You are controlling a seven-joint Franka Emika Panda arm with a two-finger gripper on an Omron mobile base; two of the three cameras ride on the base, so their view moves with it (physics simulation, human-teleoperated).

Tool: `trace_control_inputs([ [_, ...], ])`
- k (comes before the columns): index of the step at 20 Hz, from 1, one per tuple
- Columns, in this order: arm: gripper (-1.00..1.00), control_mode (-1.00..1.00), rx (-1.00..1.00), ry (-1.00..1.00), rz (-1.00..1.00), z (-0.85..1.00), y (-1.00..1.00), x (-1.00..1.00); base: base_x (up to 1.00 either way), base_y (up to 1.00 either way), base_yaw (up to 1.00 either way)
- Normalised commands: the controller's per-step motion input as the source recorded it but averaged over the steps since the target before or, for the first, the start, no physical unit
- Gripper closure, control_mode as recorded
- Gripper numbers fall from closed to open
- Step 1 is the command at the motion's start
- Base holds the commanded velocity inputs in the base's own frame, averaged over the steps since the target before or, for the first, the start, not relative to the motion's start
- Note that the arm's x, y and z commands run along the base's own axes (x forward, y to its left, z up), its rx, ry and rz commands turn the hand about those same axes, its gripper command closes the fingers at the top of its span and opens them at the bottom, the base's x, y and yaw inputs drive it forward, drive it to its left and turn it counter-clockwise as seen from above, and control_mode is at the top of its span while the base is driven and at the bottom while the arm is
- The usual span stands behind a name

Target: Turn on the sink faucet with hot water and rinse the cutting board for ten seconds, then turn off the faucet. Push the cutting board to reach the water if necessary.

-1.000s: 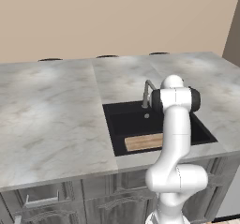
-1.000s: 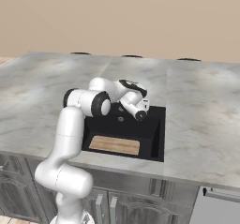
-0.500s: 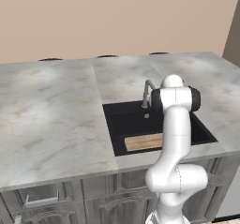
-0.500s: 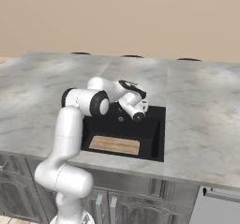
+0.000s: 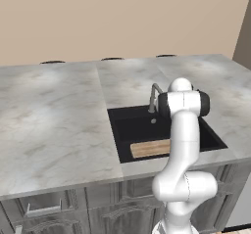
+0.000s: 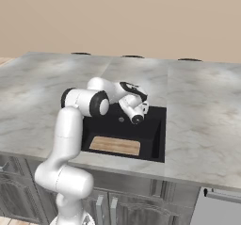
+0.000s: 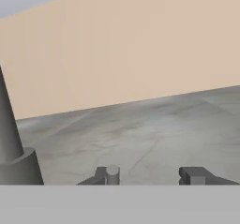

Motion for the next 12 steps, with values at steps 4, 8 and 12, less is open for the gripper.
trace_control_inputs([
  [4, -1.0, -1.0, 0.02, 0.0, 0.0, -0.02, -0.83, -0.38, 0.0, 0.0, 0.0],
  [8, -1.0, -1.0, 0.04, 0.0, 0.0, -0.01, -0.96, -0.26, 0.0, 0.0, 0.0],
  [12, -1.0, -1.0, 0.04, 0.01, 0.0, 0.0, -0.92, -0.21, 0.0, 0.0, 0.0],
])
